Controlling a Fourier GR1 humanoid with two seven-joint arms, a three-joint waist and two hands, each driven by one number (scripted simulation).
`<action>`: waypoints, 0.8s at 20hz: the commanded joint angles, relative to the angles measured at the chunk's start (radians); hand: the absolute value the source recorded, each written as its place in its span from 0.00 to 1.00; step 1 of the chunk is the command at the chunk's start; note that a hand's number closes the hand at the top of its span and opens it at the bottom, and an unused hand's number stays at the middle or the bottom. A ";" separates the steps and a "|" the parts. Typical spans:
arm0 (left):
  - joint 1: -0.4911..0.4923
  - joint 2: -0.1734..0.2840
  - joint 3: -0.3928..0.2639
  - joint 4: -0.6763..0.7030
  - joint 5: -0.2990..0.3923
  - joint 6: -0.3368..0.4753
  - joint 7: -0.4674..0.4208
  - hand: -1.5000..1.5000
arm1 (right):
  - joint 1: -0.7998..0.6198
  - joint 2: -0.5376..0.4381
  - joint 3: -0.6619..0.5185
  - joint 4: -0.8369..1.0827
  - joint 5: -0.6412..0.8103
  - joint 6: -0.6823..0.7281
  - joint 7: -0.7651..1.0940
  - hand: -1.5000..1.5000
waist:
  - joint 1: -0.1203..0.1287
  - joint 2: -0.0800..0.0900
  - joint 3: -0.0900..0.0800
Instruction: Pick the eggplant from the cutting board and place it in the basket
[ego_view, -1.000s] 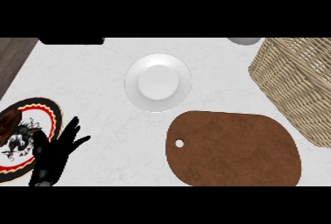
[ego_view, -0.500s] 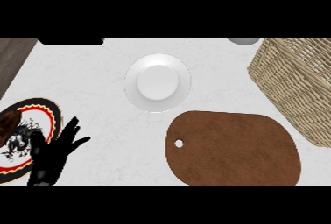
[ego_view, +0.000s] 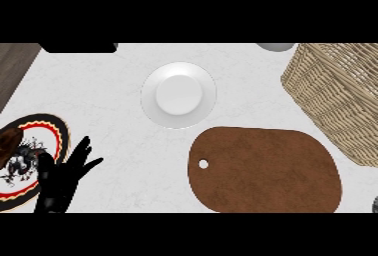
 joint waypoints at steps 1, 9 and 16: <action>0.057 0.010 0.013 0.069 0.004 -0.024 -0.011 0.50 | 0.067 0.009 0.030 -0.011 0.036 0.076 0.058 1.00 | -0.004 0.005 -0.010; 0.044 0.008 0.009 0.041 -0.008 -0.031 0.033 0.50 | 0.174 -0.002 0.081 -0.239 -0.033 0.207 0.019 0.00 | -0.014 0.002 -0.009; 0.014 -0.004 0.035 0.072 0.000 -0.032 0.024 0.50 | 0.244 0.029 0.066 -0.434 -0.031 0.157 0.089 0.00 | -0.014 0.003 -0.010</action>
